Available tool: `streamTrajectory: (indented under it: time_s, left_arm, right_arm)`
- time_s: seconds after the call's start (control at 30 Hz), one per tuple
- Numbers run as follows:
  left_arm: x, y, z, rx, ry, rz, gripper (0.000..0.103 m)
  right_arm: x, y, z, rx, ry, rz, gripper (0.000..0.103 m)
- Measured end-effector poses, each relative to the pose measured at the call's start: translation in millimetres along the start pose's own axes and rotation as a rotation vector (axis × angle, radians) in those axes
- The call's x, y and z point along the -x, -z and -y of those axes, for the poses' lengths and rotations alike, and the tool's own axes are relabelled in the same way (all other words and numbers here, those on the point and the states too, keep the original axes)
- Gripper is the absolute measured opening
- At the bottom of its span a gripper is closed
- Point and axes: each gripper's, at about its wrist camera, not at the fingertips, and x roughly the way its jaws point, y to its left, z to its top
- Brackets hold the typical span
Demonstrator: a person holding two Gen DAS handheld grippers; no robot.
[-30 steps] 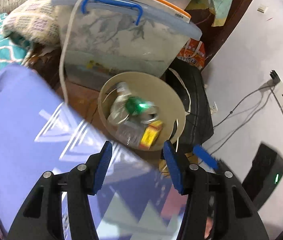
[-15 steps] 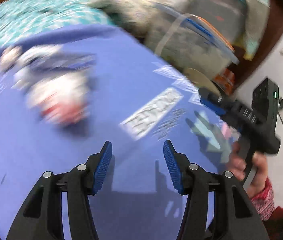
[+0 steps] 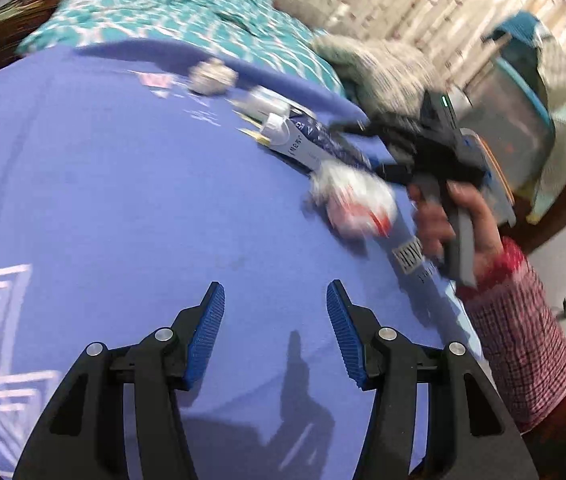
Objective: Collect trash
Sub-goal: 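Move both open tools back to the trash on the tablecloth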
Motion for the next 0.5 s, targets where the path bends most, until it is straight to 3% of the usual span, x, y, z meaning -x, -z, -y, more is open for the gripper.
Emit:
streamTrajectory:
  time_s: [0.07, 0.1, 0.17, 0.23, 0.33, 0.5]
  left_arm:
    - [8, -5, -15, 0.021, -0.005, 0.026, 0.051]
    - [11, -9, -24, 0.037, -0.010, 0.039, 0.051]
    - [12, -14, -35, 0.064, -0.012, 0.058, 0.051]
    - [13, -17, -47, 0.091, -0.014, 0.079, 0.051]
    - [7, -18, -60, 0.122, -0.003, 0.090, 0.051]
    - [12, -17, -68, 0.144, 0.062, 0.118, 0.050]
  right_arm:
    - [-19, 30, -32, 0.109, -0.104, -0.155, 0.061]
    - [-22, 40, -44, 0.168, -0.105, -0.182, 0.061]
    - [-18, 42, -63, 0.243, -0.074, -0.144, 0.061]
    - [-10, 19, -72, 0.234, -0.020, -0.044, 0.061]
    - [-12, -30, -88, 0.226, 0.126, 0.070, 0.062]
    - [-70, -102, -96, 0.151, 0.291, 0.068, 0.062]
